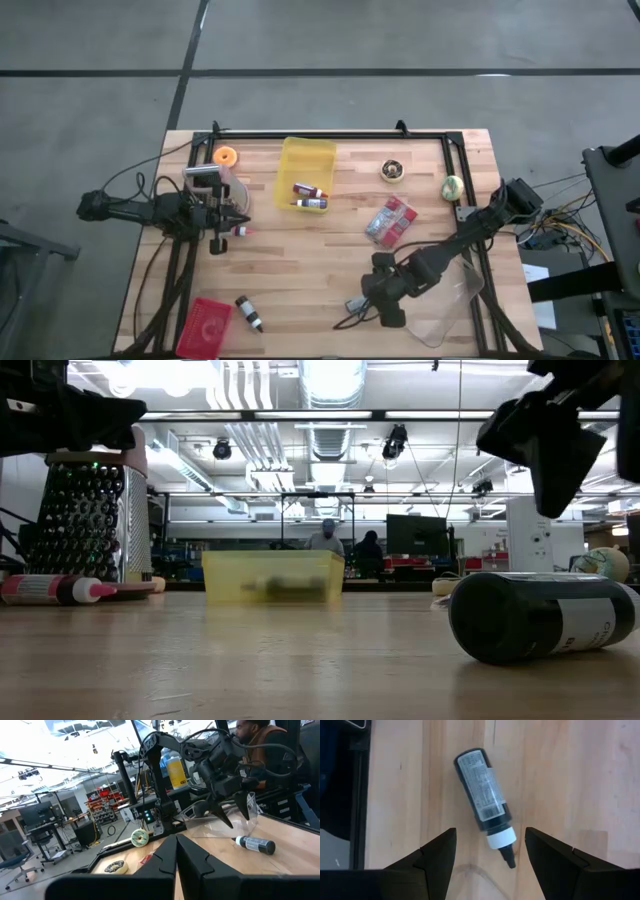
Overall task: Pick & Place Food Item
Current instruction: Put the right black food coloring into the yellow bin
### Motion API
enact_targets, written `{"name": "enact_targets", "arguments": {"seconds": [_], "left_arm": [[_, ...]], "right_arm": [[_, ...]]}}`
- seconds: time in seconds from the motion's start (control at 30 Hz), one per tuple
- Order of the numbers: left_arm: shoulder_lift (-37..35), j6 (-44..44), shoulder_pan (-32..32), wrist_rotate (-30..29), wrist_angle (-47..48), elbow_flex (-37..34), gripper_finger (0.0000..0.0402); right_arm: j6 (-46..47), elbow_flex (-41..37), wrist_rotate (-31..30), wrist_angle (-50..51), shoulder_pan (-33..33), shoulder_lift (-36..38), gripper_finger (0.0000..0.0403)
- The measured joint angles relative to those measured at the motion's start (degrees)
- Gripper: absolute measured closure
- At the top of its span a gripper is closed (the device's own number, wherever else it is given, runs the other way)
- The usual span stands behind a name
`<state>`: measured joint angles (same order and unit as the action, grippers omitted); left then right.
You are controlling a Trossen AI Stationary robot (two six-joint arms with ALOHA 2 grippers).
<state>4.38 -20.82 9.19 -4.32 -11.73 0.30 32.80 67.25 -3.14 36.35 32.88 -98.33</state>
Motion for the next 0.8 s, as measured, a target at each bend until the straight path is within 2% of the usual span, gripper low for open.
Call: {"name": "enact_targets", "arguments": {"seconds": [0.37, 0.67, 0.8], "left_arm": [[0.02, -0.01, 0.00, 0.01, 0.04, 0.00, 0.0388], [0.02, -0.02, 0.00, 0.00, 0.04, 0.00, 0.0388], [0.02, -0.01, 0.00, 0.01, 0.04, 0.00, 0.0388]], "right_arm": [[-0.52, -1.74, 0.18, 1.44, 0.01, -0.06, 0.0169], [-1.54, -4.63, 0.56, -2.19, 0.00, -0.80, 0.0124], [-3.73, -4.77, 0.28, -2.89, -0.02, -2.20, 0.0116]]}}
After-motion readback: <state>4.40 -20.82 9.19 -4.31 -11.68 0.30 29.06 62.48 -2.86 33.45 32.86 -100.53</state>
